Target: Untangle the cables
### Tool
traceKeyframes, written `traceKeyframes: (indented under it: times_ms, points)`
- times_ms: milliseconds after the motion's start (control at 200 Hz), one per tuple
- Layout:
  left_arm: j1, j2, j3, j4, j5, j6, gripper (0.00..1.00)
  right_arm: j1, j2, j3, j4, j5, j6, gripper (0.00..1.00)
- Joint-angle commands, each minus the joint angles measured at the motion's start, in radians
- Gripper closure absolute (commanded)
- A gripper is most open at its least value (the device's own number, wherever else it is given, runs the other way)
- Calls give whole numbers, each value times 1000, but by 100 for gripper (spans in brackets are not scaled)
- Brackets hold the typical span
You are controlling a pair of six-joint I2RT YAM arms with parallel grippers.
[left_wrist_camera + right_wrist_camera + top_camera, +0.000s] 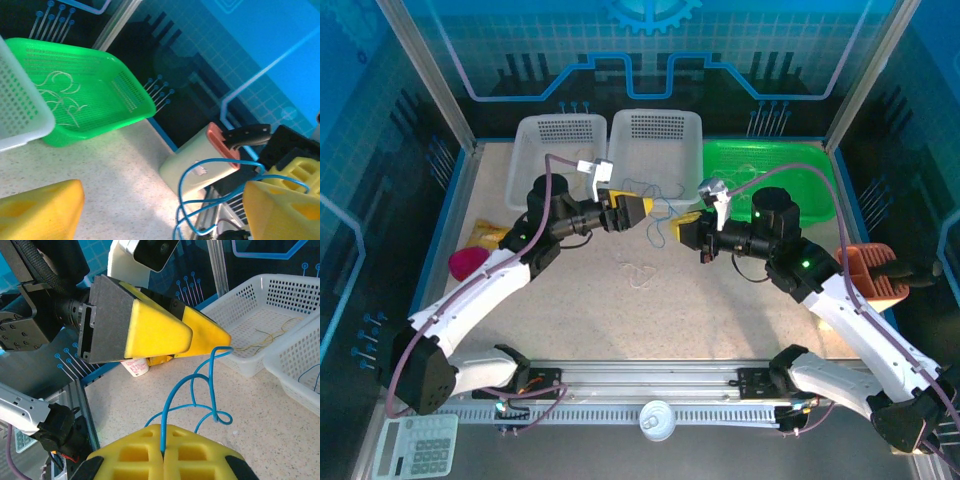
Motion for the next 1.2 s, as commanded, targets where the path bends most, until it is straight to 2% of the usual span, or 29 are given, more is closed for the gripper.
traceKeyframes:
  times_ms: [0, 355, 555, 685, 905, 1055, 1196]
  points:
    - [5, 7, -9, 99, 66, -52, 19, 5, -14, -15, 35, -24, 16, 100]
    - [-12, 27, -58, 181, 97, -102, 23, 7, -2, -15, 57, -23, 28, 100]
    - [-37, 56, -61, 211, 111, -108, 29, 7, 3, -15, 59, -19, 29, 100]
    - [-42, 63, -59, 222, 108, -109, 45, 6, 6, -19, 60, -17, 27, 100]
    - [-40, 55, -62, 208, 63, -97, 100, -3, -22, -63, 58, 46, 29, 100]
    - [-11, 7, -62, 106, -63, -56, 100, -67, -57, -139, 36, 208, 85, 100]
    - [76, -55, -67, 7, -171, -42, 100, -179, -111, -297, 38, 340, 209, 100]
